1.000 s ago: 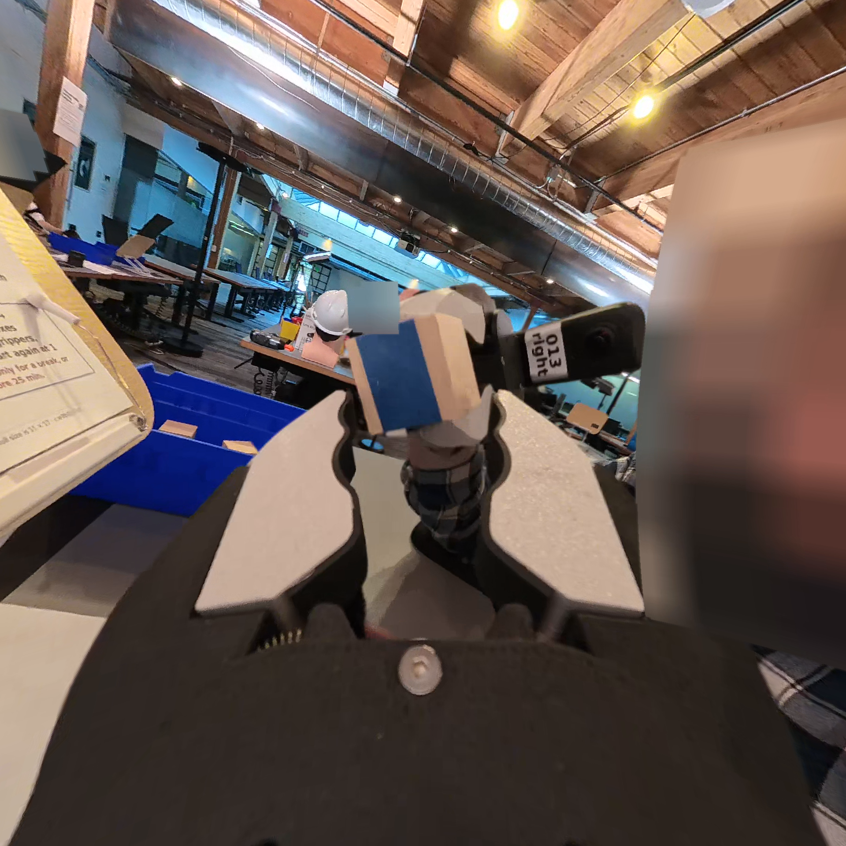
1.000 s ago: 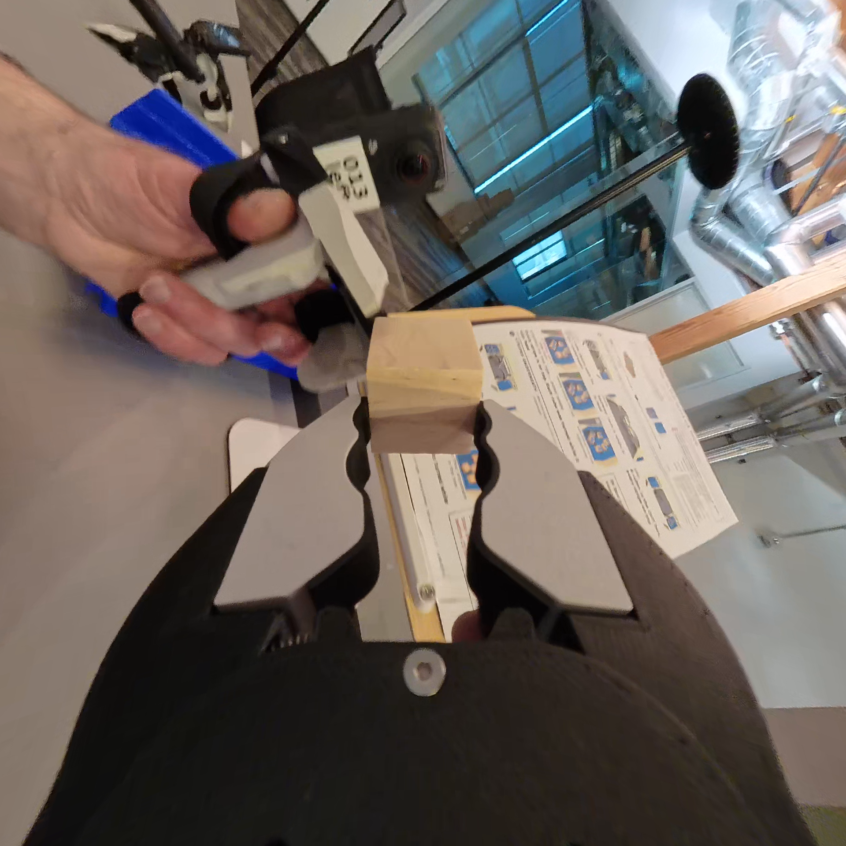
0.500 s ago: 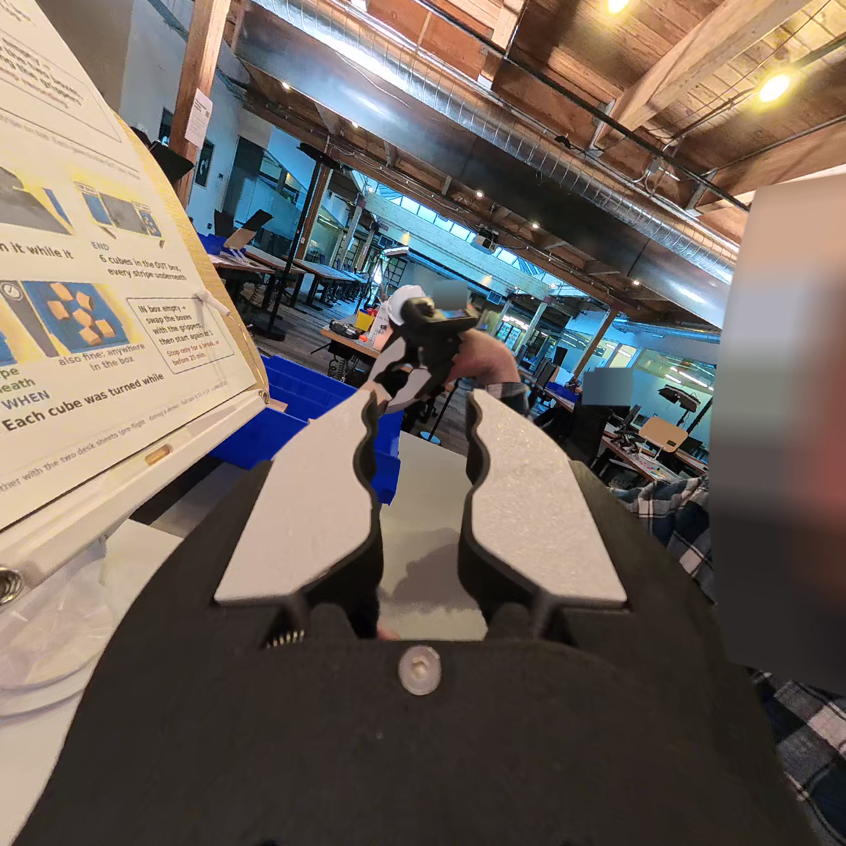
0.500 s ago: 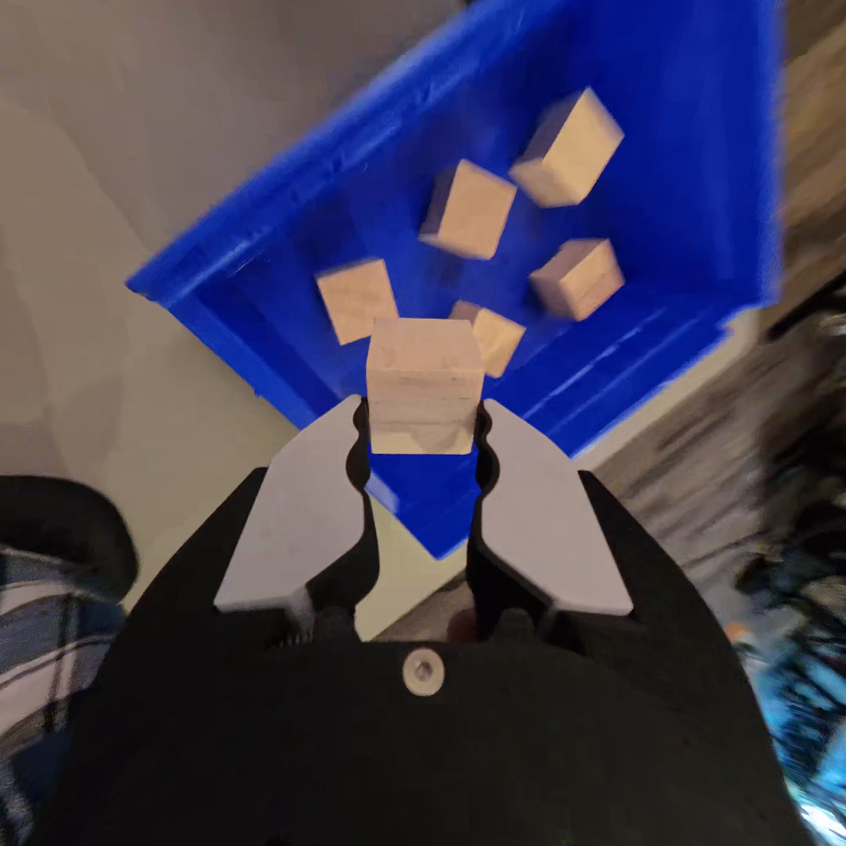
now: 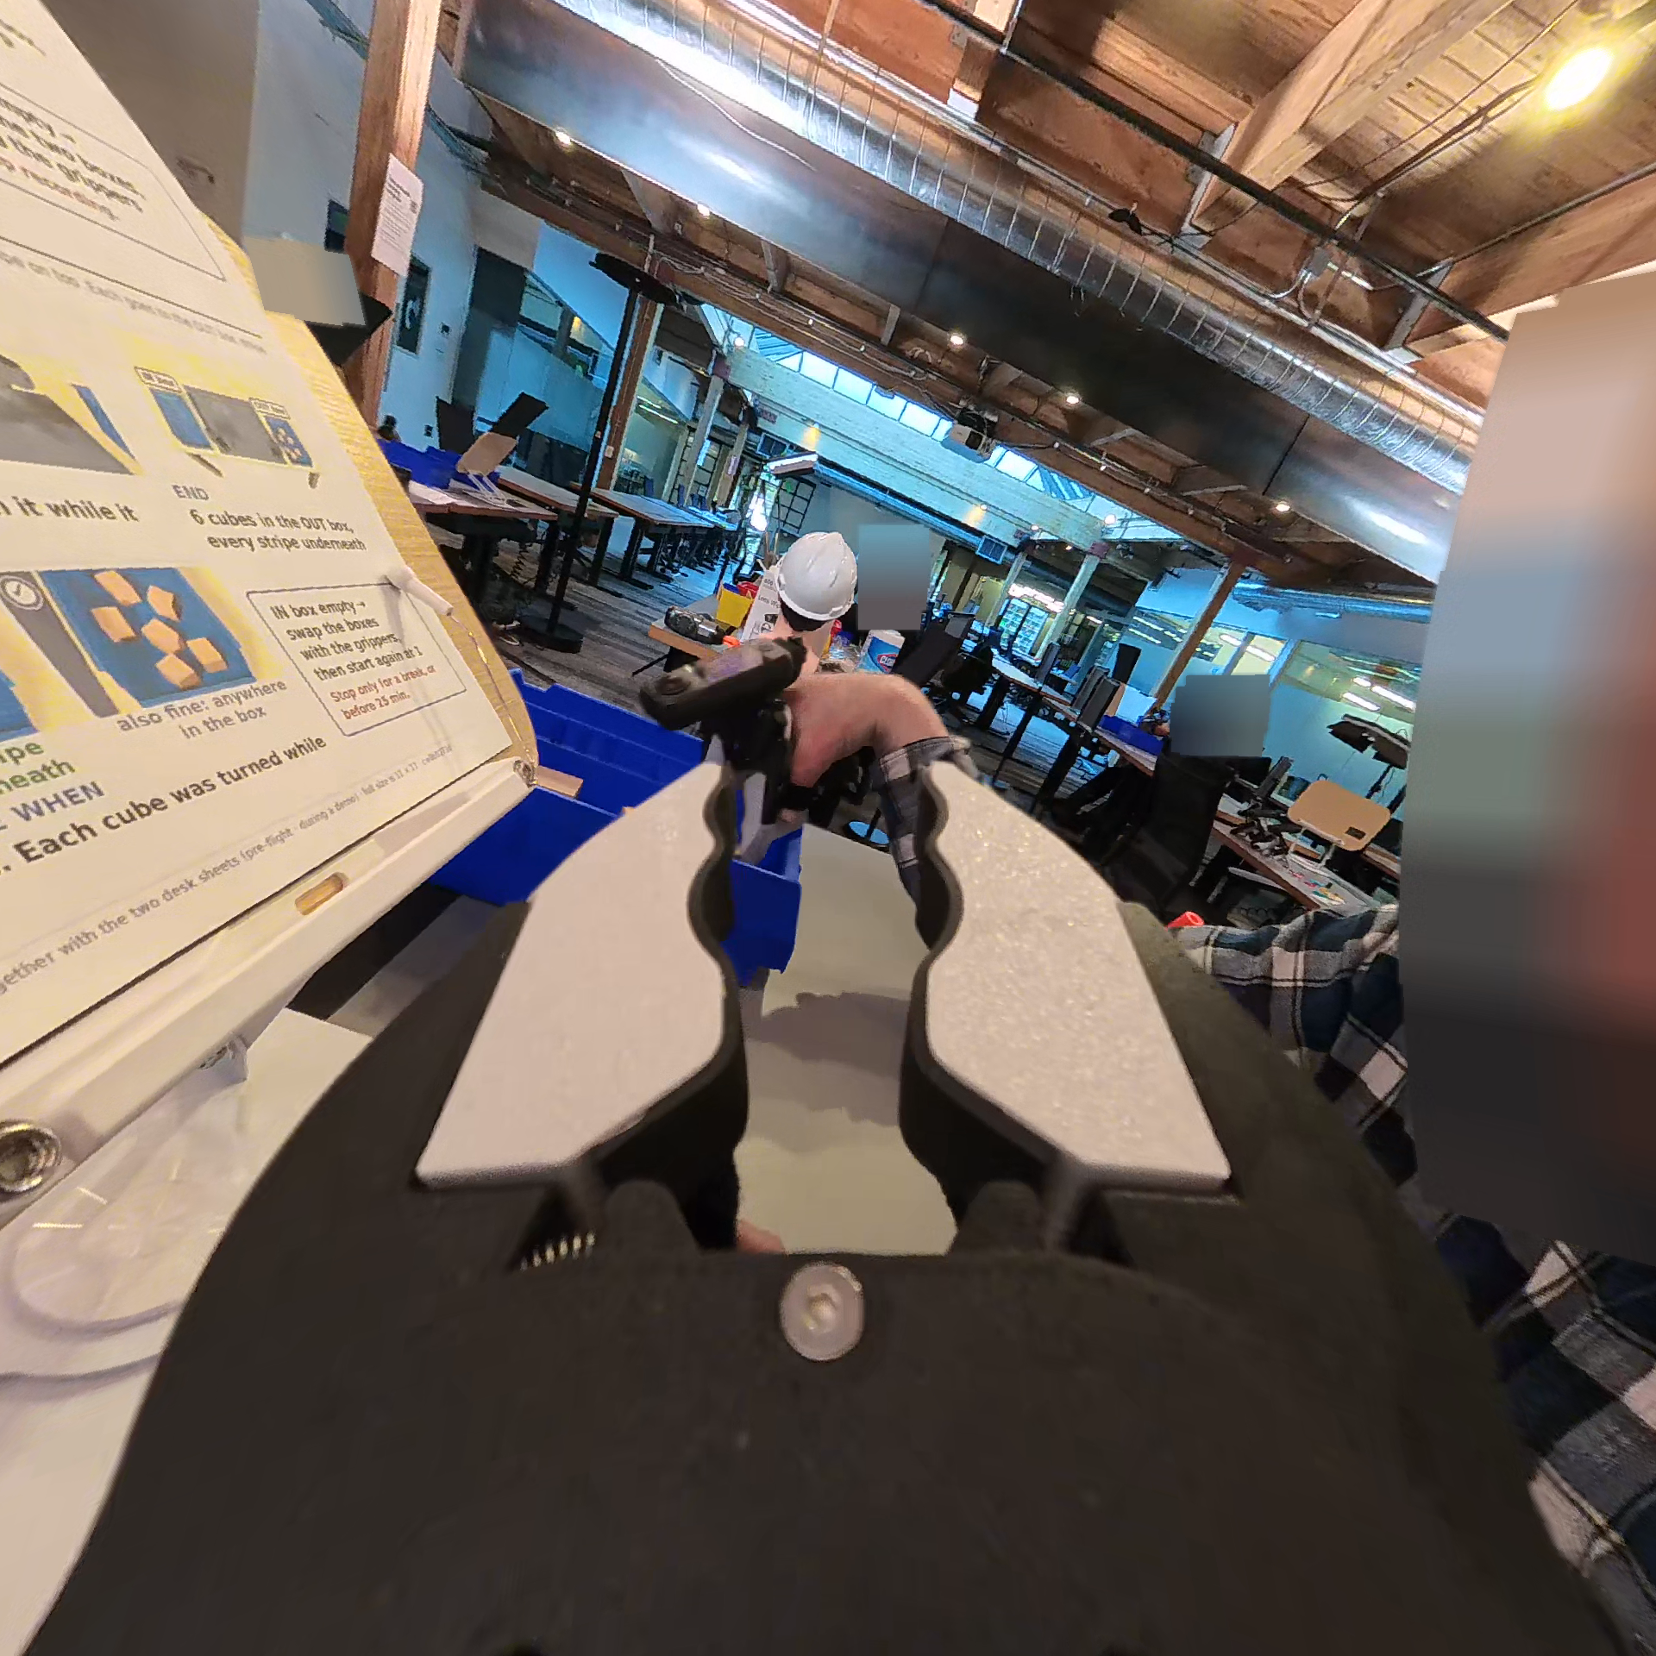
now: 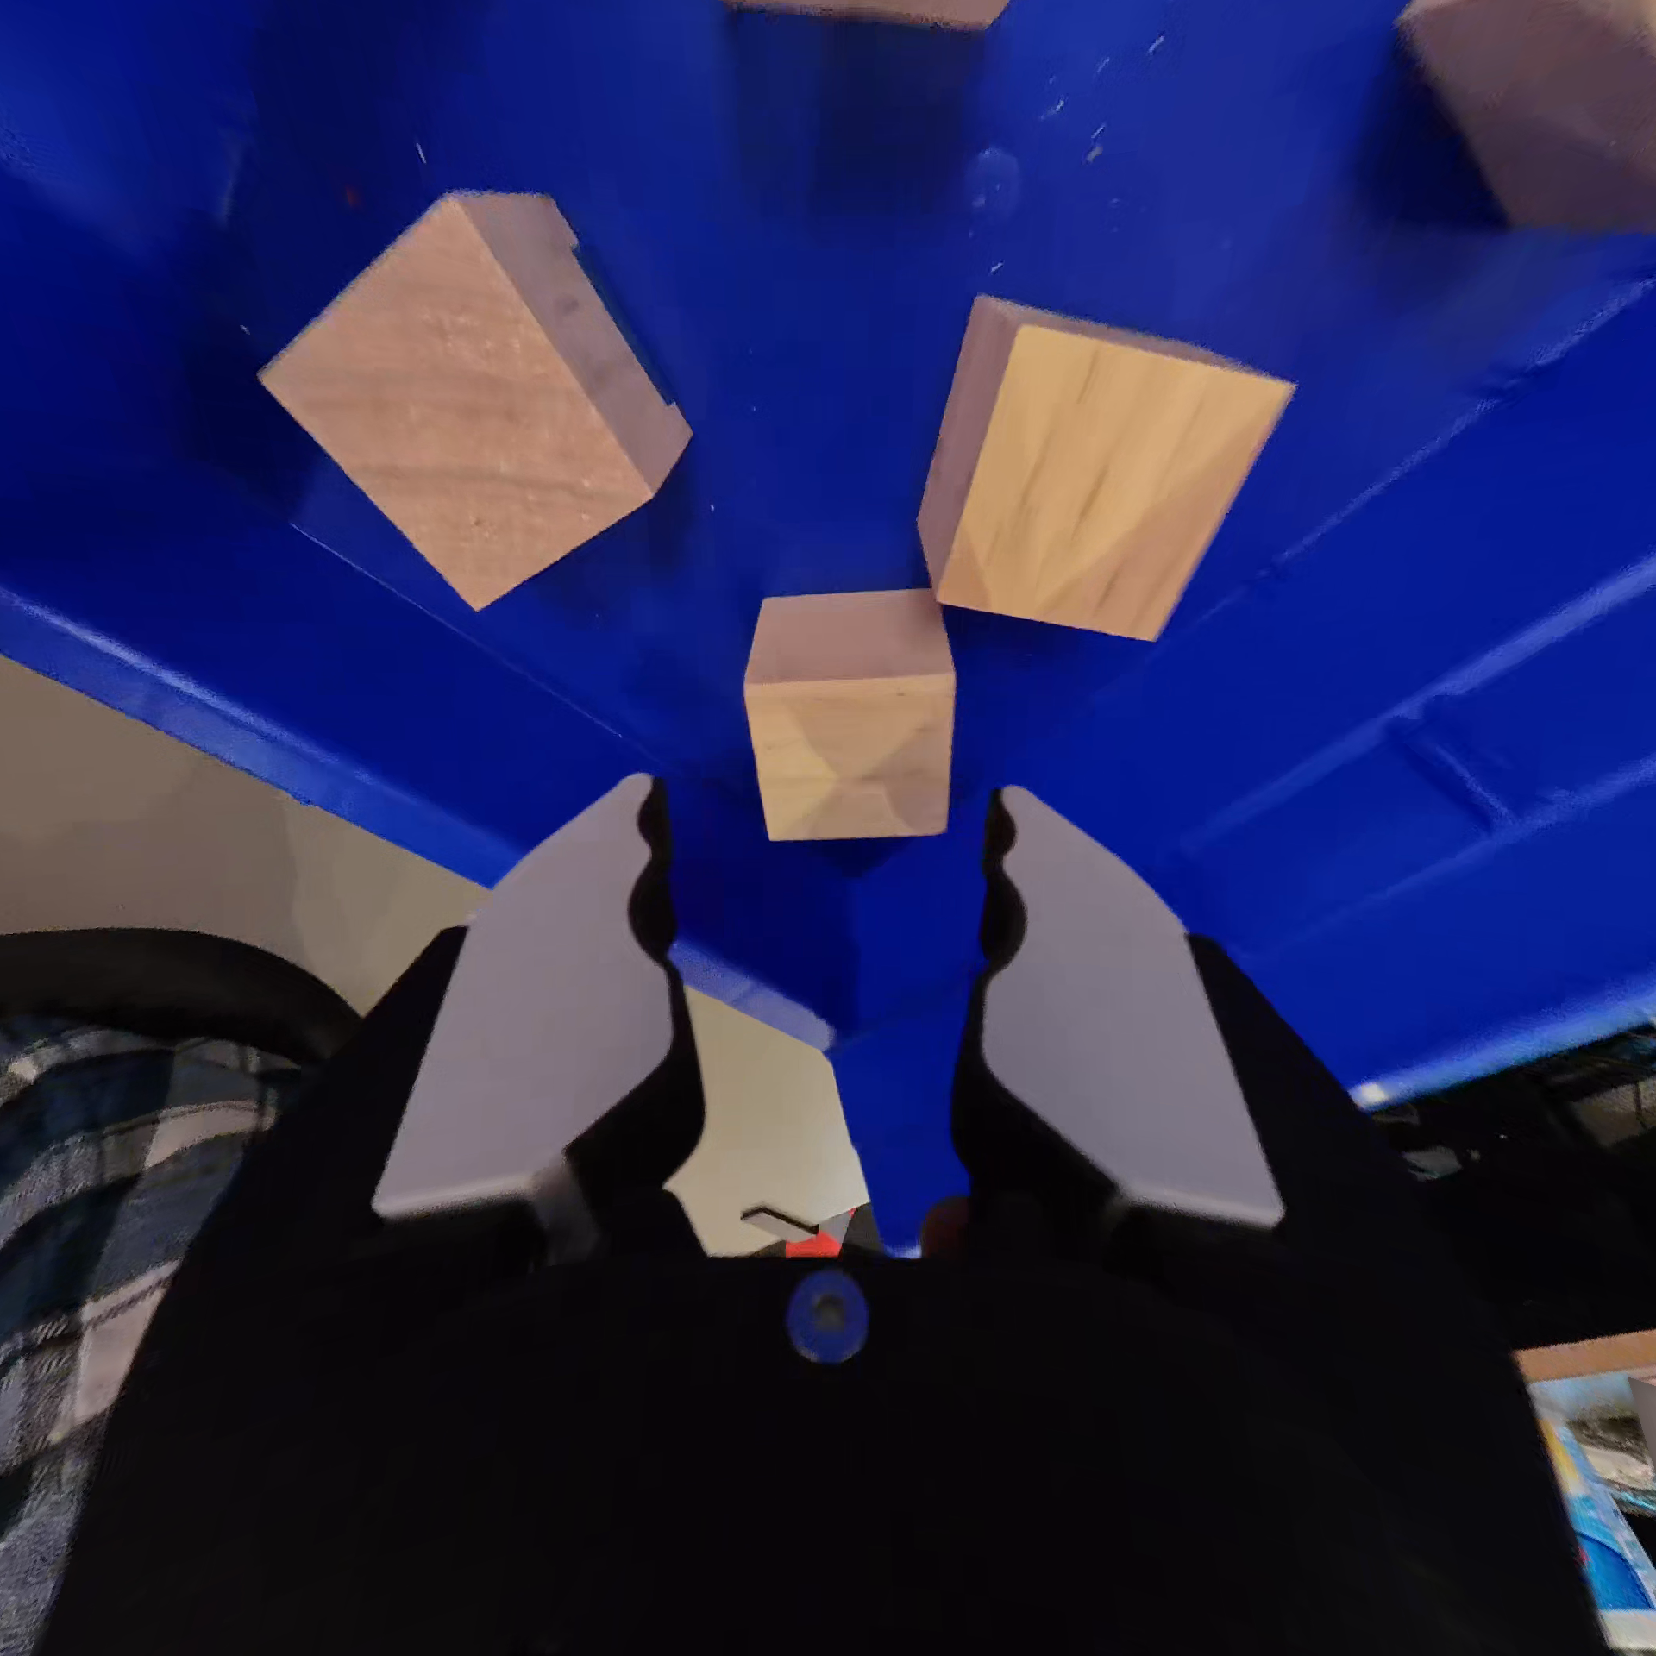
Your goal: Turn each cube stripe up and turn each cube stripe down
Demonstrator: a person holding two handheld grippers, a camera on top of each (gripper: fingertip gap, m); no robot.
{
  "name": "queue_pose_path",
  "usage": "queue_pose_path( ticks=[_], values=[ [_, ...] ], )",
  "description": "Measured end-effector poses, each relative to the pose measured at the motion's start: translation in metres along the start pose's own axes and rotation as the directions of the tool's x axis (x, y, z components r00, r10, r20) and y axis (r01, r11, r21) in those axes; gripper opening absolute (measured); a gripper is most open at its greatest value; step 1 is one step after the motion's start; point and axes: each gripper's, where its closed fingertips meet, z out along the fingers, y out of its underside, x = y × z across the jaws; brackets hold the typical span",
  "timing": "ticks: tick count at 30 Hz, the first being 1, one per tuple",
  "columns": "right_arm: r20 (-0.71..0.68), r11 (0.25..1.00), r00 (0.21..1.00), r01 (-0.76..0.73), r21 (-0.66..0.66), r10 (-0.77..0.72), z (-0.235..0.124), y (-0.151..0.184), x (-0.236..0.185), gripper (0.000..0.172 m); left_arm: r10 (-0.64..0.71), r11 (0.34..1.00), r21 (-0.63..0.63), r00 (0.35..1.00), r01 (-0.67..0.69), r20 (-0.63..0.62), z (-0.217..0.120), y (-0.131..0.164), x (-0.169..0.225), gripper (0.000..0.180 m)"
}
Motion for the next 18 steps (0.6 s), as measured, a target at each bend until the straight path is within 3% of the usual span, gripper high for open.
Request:
queue_pose_path(
  ticks=[4, 9, 13, 18],
  values=[
    [-0.146, 0.981, 0.989, 0.046, 0.188, -0.018, -0.048, -0.018, 0.0, 0.076, 0.078, 0.997, -0.01, 0.995, -0.077, 0.063, -0.008, -0.01, -0.001, 0.043],
    [-0.428, 0.904, 0.904, 0.171, 0.392, 0.015, -0.126, -0.048, -0.004, 0.065, 0.237, 0.971, -0.041, 0.947, -0.234, 0.216, -0.036, -0.038, -0.003, 0.049],
    [-0.549, 0.833, 0.834, 0.342, 0.434, -0.056, -0.159, -0.079, -0.037, 0.057, 0.291, 0.954, -0.031, 0.899, -0.297, 0.326, -0.059, -0.057, -0.003, 0.05],
    [-0.628, 0.746, 0.77, 0.484, 0.457, -0.115, -0.182, -0.123, -0.09, 0.055, 0.393, 0.918, -0.171, 0.777, -0.357, 0.491, -0.074, -0.051, -0.024, 0.05]
  ],
)
